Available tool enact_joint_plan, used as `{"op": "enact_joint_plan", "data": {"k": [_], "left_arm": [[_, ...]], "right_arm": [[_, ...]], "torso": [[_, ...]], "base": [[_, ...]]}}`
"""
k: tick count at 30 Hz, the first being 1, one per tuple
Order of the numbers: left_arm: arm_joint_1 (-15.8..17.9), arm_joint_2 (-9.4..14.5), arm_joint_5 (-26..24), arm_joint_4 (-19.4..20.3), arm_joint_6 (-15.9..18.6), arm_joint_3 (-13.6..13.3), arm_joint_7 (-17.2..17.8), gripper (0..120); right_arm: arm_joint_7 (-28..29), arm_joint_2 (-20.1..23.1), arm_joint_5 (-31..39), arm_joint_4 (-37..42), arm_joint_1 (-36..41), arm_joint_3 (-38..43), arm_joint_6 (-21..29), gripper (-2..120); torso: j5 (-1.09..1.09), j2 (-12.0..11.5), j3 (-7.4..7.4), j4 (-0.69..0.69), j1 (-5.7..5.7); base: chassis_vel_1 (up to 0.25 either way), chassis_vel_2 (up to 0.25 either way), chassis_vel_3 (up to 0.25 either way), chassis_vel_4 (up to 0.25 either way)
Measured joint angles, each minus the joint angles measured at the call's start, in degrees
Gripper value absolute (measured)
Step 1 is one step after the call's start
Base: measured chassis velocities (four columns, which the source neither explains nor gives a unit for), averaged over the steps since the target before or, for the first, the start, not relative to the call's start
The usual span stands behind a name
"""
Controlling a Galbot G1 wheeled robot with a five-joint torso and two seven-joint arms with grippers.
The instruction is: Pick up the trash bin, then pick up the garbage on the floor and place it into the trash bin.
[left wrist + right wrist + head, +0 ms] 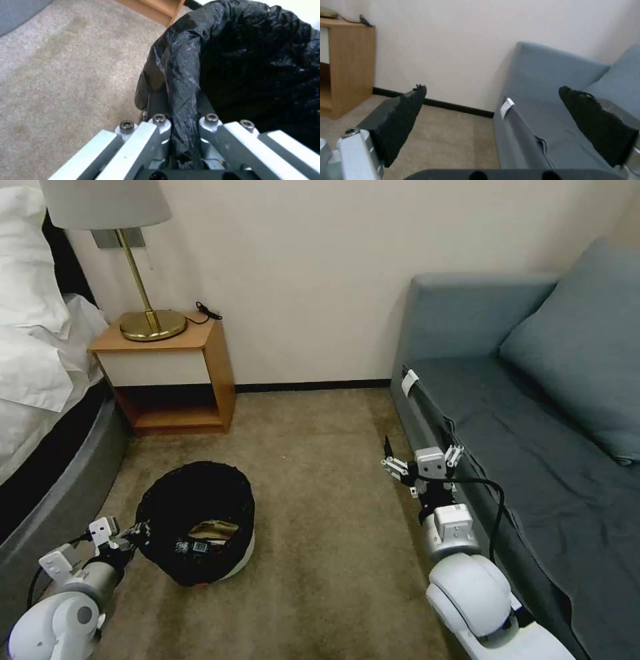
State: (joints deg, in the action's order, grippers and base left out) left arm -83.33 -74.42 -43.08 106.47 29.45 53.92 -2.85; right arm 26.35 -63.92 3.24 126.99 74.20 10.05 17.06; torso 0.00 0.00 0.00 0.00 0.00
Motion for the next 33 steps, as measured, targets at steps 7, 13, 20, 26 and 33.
{"op": "enact_joint_plan", "data": {"k": [7, 13, 20, 26, 33], "left_arm": [[-0.22, -0.09, 0.24, -0.01, -0.14, -0.02, -0.27, 20], [-0.27, 0.02, 0.45, -0.23, -0.19, 0.13, -0.44, 44], [-0.39, 0.10, 0.42, -0.23, -0.29, 0.27, -0.55, 68], [-0.88, 0.08, 0.28, -0.05, -0.47, 0.64, -0.87, 89], [-1.95, 0.18, -0.12, 1.10, -0.44, 1.37, -0.97, 100]], "right_arm": [[-0.32, -0.46, -0.07, 0.71, 1.68, 1.40, -0.38, 100], [-0.57, -1.00, -0.10, 1.08, 2.88, 2.51, -0.71, 100], [-0.69, -1.37, -0.25, 1.24, 3.54, 3.35, -0.95, 100], [-0.69, -1.81, -0.39, 1.29, 3.96, 3.76, -1.04, 100], [-0.53, -2.32, -0.40, 1.35, 4.08, 4.23, -0.95, 100]], "torso": [[0.00, 0.00, 0.00, 0.00, 0.00], [0.00, 0.00, 0.00, 0.01, 0.00], [0.00, 0.00, 0.00, 0.00, 0.00], [0.00, 0.00, 0.00, 0.00, 0.00], [0.00, 0.00, 0.00, 0.00, 0.00]], "base": [[0.000, 0.000, 0.000, 0.000], [0.000, 0.000, 0.000, 0.000], [0.000, 0.000, 0.000, 0.000], [0.000, 0.000, 0.000, 0.000], [0.000, 0.000, 0.000, 0.000]]}}
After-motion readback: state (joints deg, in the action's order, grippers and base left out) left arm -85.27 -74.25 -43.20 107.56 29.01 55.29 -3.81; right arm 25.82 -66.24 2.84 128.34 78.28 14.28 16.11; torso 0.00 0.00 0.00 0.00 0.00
